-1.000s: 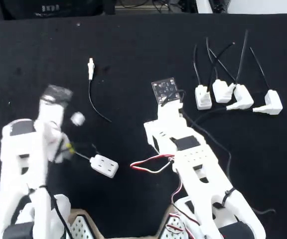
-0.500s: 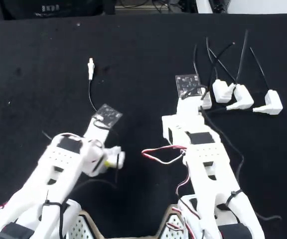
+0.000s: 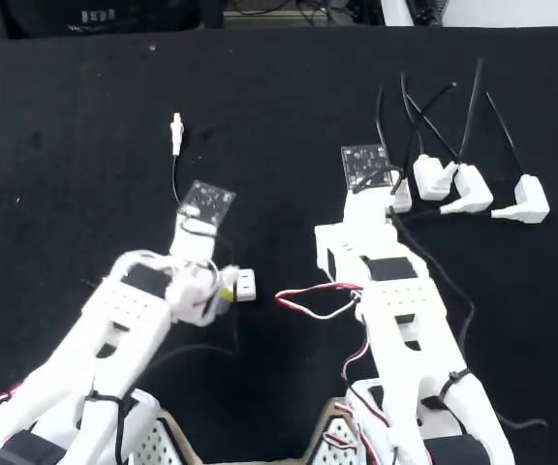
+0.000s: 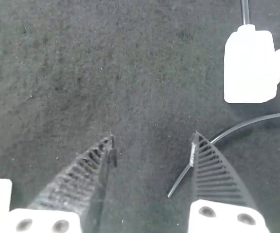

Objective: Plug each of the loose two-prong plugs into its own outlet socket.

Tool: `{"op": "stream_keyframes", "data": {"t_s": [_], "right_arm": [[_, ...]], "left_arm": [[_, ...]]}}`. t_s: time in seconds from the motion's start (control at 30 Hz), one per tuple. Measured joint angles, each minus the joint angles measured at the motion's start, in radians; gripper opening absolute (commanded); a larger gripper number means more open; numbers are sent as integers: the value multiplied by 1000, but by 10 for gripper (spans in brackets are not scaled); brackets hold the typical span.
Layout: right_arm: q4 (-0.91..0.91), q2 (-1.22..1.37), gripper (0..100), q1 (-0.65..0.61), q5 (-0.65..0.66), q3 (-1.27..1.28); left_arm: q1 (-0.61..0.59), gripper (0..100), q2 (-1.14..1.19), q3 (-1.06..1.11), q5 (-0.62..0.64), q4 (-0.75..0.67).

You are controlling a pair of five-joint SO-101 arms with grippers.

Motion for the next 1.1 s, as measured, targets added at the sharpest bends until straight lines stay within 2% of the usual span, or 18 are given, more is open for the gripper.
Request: {"op": "stream_keyframes", "data": {"t_s": [0.1, 0.2, 0.3, 0.4, 0.5, 0.67, 1.1], "right_arm": [[0, 0, 230, 0, 0, 0], [0, 0, 230, 0, 0, 0], [0, 0, 230, 0, 0, 0], [0, 0, 230, 0, 0, 0], [0, 0, 230, 0, 0, 0], [0, 0, 230, 0, 0, 0], [0, 0, 230, 0, 0, 0]], "left_arm": [[-89, 228, 3, -140, -43, 97], [-198, 228, 46, -276, -51, 118], [-270, 228, 146, -376, -38, 100], [-322, 228, 288, -459, 48, 20], [-334, 228, 454, -542, 115, -74], [-338, 228, 741, -746, 135, -186], [-338, 223, 1303, -1338, 140, -198]]}}
